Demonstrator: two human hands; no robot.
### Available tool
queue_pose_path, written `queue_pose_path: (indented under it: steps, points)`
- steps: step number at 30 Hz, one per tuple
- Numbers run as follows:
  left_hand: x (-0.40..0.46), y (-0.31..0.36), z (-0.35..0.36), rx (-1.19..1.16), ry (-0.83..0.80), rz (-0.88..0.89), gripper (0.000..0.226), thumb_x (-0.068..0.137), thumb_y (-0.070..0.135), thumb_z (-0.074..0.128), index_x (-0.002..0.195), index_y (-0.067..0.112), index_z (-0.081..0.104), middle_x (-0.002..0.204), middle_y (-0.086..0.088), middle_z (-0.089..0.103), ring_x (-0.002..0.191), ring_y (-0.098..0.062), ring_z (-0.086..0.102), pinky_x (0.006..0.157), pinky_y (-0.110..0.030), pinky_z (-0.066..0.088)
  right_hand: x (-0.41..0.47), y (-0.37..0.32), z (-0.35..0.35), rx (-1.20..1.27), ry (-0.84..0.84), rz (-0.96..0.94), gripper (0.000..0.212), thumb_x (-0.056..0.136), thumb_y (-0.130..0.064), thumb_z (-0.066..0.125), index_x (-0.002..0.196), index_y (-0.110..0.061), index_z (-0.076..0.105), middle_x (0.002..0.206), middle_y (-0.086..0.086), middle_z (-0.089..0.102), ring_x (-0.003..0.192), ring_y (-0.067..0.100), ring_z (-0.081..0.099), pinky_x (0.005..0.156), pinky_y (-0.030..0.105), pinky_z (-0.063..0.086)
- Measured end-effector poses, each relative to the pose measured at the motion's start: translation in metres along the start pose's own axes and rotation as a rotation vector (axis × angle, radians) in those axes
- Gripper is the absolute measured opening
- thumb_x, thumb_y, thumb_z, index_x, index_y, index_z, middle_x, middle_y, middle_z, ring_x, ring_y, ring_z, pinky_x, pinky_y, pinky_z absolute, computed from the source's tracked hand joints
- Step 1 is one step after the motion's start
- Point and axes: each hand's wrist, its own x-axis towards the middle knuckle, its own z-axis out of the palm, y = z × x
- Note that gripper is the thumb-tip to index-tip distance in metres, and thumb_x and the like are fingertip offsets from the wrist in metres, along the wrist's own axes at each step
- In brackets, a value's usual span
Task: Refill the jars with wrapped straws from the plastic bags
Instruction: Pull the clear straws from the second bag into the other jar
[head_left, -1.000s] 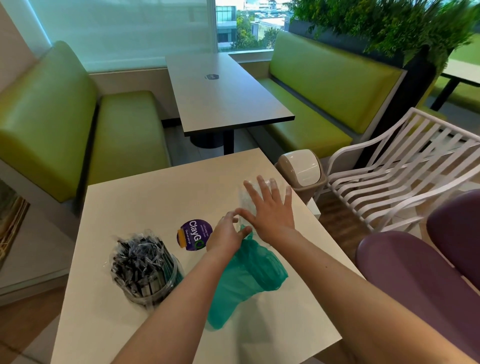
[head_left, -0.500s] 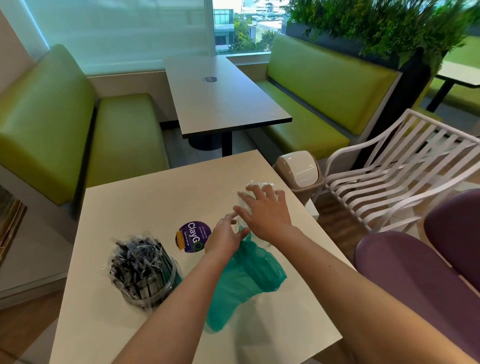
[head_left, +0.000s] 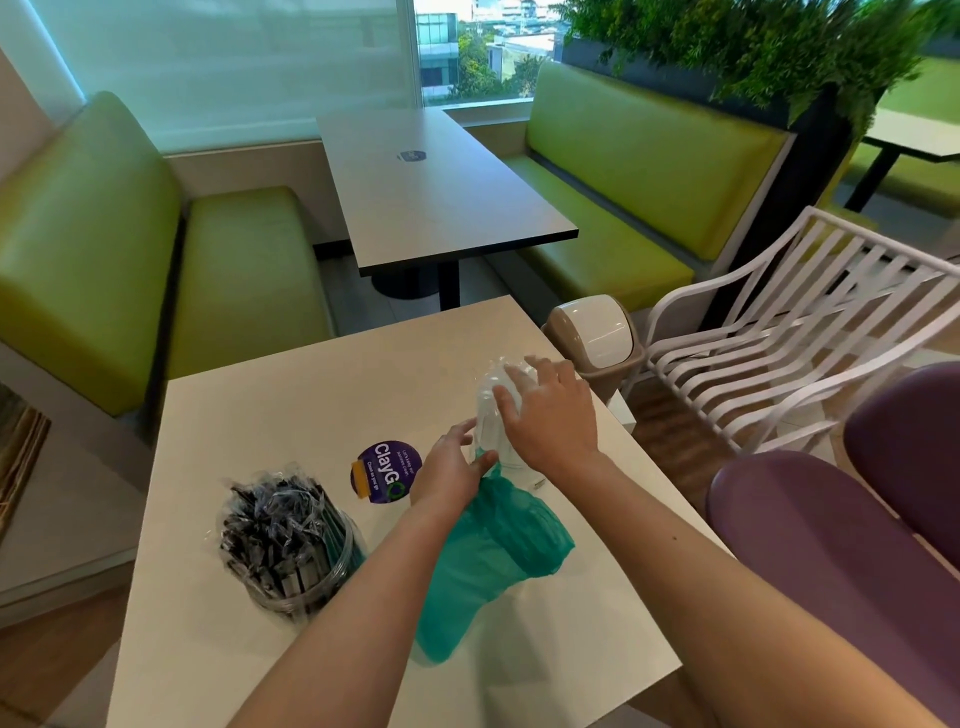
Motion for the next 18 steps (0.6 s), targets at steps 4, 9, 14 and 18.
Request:
queue_pose_path:
  steps: [4, 9, 14, 18]
  points:
    - [0.000, 0.000, -0.001, -0.002, -0.008, 0.013, 0.061, 0.089, 0.044, 0.065, 0.144, 0.036, 0.040, 0.137, 0.009, 0.056, 0.120, -0.019, 0.056, 0.092, -0.042, 0.050, -0.007, 0.009, 0.012, 0.096, -0.100, -0.064, 0.051, 0.103, -0.045, 0.024, 0.152, -0.031, 0.022, 0.162, -0.004, 0.016, 0.149, 0.019, 0.009, 0.120, 0.041, 0.001]
    - [-0.001, -0.004, -0.004, -0.072, -0.011, -0.055, 0.065, 0.084, 0.041, 0.073, 0.138, 0.018, 0.046, 0.138, 0.001, 0.054, 0.122, -0.019, 0.053, 0.090, -0.032, 0.044, -0.017, 0.011, 0.005, 0.202, 0.108, -0.041, 0.042, 0.099, -0.046, 0.044, 0.137, -0.030, 0.050, 0.150, -0.003, 0.039, 0.140, 0.020, 0.028, 0.118, 0.042, 0.018]
    - [-0.013, -0.011, -0.007, -0.125, -0.001, -0.049, 0.037, 0.085, 0.039, 0.072, 0.109, 0.018, 0.053, 0.114, 0.001, 0.062, 0.098, -0.012, 0.056, 0.077, -0.026, 0.042, -0.049, 0.009, 0.000, 0.234, 0.310, 0.089, 0.027, 0.092, -0.041, 0.060, 0.115, -0.030, 0.064, 0.132, -0.003, 0.050, 0.122, 0.017, 0.038, 0.102, 0.027, 0.021]
    - [-0.021, -0.013, -0.014, -0.197, -0.014, 0.014, 0.028, 0.088, 0.034, 0.070, 0.105, 0.015, 0.059, 0.103, 0.004, 0.063, 0.094, -0.010, 0.057, 0.072, -0.020, 0.043, -0.077, 0.005, 0.006, 0.540, 0.207, 0.060, 0.014, 0.090, -0.039, 0.064, 0.098, -0.028, 0.060, 0.104, -0.010, 0.052, 0.099, 0.003, 0.045, 0.089, 0.022, 0.048]
